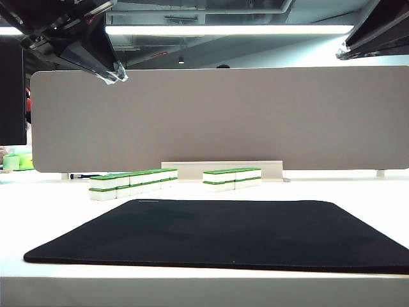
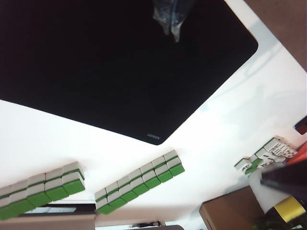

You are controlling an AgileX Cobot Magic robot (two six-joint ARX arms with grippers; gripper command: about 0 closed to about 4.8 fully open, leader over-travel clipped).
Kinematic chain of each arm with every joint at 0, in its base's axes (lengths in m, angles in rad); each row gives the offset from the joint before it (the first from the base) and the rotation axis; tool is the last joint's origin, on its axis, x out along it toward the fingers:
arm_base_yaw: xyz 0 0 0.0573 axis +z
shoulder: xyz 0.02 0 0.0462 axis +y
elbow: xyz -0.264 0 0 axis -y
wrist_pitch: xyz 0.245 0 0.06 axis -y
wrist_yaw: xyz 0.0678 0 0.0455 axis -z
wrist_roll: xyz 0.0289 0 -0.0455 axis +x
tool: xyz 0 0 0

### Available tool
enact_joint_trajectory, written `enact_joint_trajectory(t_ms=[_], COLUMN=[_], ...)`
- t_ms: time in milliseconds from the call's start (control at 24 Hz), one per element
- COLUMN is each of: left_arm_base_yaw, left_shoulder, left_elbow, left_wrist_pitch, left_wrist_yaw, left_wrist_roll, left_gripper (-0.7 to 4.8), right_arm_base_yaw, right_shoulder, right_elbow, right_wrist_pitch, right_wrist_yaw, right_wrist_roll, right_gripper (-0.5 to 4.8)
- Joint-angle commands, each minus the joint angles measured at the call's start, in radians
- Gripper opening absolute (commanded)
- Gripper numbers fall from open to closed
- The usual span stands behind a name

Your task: Take a mahjong tile from the mahjong wall and then place it on the table close to you.

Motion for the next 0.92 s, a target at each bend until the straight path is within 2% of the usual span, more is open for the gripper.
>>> enact_joint_trajectory(t_ms=[42,416,708,916], left_arm_base_yaw=[0.012,0.018,0.078,0.126], left_shoulder=[0.014,0.023,0.045,0.127], left_elbow=[0.029,0.063,0.066,0.172], left_wrist_pitch=[-0.006,-0.020,-0.019,-0.126], left_wrist_yaw=[-0.014,-0.037,-0.036,-0.036], left_wrist_roll=[0.004,0.008,0.007,0.008], left_gripper=[0.87,0.89,0.89,0.89], right_arm_base_yaw=[-0.001,0.000,0.000,0.000], right_shoulder=[-0.003,-0.003,-0.003,-0.003], right_elbow=[0.003,0.003,0.003,0.003], right_wrist_pitch=[0.000,0.000,0.000,0.000], right_wrist_yaw=[-0.004,-0.006,-0.005,-0.005], right_wrist_roll=[0.000,0.000,0.000,0.000], right_gripper=[-0.01,-0.01,-0.01,-0.01])
